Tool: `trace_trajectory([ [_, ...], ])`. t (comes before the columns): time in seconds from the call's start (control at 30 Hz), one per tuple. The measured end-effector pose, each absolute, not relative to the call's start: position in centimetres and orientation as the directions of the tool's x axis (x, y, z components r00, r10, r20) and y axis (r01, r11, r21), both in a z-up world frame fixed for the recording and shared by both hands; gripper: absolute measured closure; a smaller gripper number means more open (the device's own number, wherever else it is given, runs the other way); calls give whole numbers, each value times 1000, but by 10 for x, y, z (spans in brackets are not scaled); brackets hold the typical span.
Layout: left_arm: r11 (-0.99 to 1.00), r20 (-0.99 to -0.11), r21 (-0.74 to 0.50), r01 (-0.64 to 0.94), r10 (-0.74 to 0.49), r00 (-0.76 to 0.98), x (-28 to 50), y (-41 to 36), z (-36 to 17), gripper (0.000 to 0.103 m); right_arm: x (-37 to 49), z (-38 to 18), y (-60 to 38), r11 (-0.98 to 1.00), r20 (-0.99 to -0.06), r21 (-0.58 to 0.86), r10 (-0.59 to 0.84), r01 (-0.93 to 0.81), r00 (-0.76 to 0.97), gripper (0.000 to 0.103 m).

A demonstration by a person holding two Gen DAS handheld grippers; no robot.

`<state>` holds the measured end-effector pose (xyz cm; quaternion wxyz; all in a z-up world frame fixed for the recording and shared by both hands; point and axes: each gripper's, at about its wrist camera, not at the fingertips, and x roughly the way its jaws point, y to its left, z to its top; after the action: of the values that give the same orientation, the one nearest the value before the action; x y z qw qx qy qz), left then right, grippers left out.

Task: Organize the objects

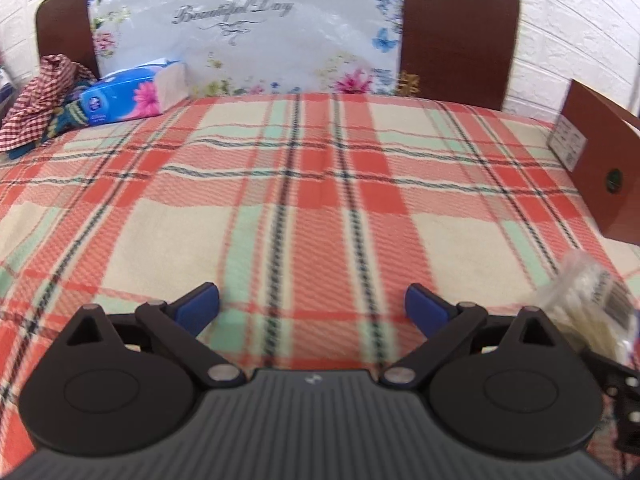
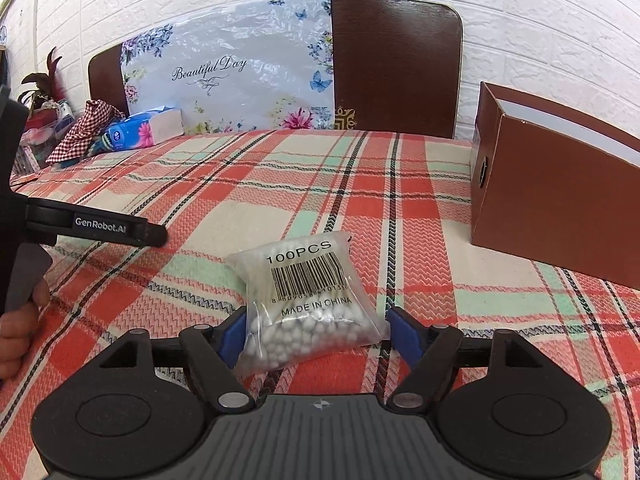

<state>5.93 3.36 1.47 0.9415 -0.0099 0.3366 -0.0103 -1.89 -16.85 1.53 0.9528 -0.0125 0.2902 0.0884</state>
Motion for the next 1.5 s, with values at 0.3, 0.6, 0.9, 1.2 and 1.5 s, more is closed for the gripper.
trace_trajectory([
  [0.3,997,-641,-17,78,-71,765,50,10,11,1,-20,15,-166,984,-554,30,163,-176,816,28],
  [0.6,977,-675,-208,54,-183,715,56,20,29,3,-19,15,-165,984,-554,28,162,-176,816,26],
  [0.9,891,-660,-429,151,-423,621,61,-5,43,4,-19,14,-165,983,-553,33,166,-178,817,24],
  [1.2,871,-682,-464,161,-468,562,68,-23,36,4,-18,12,-170,981,-548,51,184,-187,816,23],
  [1.5,875,-695,-457,163,-465,548,71,-26,30,4,-17,12,-173,979,-546,63,197,-195,814,22],
])
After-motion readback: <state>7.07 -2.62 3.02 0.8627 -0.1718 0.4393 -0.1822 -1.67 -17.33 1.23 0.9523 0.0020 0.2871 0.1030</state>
